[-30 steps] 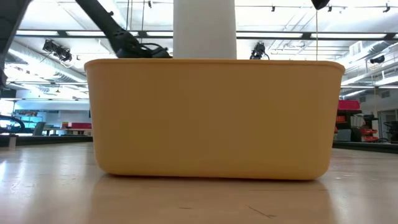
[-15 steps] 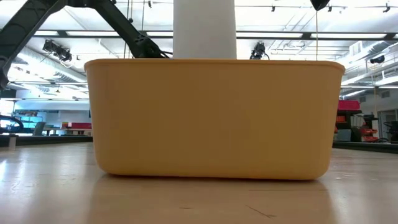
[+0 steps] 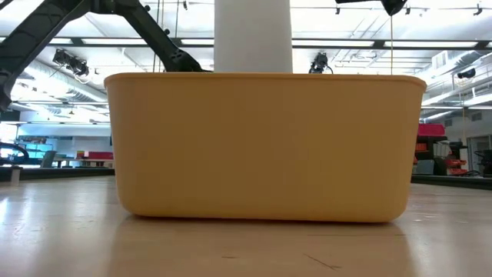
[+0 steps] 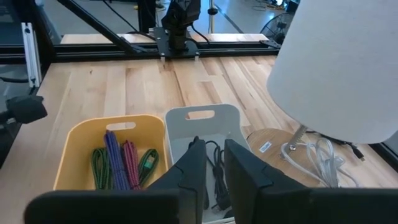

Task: Pick & Place USB Port
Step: Put the black charger cable into the gray bin

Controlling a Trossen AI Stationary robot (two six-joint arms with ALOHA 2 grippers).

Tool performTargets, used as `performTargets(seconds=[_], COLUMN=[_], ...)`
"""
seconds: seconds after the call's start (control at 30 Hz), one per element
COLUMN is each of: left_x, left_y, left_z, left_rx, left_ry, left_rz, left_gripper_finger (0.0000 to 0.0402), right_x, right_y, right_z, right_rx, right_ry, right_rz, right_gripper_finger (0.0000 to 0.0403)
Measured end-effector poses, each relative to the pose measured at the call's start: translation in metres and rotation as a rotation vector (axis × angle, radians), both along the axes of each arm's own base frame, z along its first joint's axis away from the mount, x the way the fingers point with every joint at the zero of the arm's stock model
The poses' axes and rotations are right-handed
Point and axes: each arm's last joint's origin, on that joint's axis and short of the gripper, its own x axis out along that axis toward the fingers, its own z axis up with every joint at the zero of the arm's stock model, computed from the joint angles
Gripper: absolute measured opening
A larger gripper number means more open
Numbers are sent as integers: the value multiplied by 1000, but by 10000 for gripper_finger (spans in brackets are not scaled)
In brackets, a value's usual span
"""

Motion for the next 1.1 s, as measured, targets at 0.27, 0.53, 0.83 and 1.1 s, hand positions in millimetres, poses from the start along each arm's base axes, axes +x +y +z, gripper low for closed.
performTargets(seconds=[0.27,0.53,0.83,1.1], left_x=[9,12,0,-37], left_y=[-8,-12,-11,-13], left_z=[-18,-26,-5,65], left_rx=[6,33,93,157], left_ry=[49,101,150,157], left_rz=[-28,-69,-4,57], left_gripper_finger=[115,28,7,7], right_x=[0,0,0,-1], right_y=[0,0,0,0], right_z=[0,-1,-1,-2], right_rx=[4,2,7,5], right_ry=[0,10,14,21], right_rz=[0,6,15,19], right_gripper_finger=[58,58,58,58])
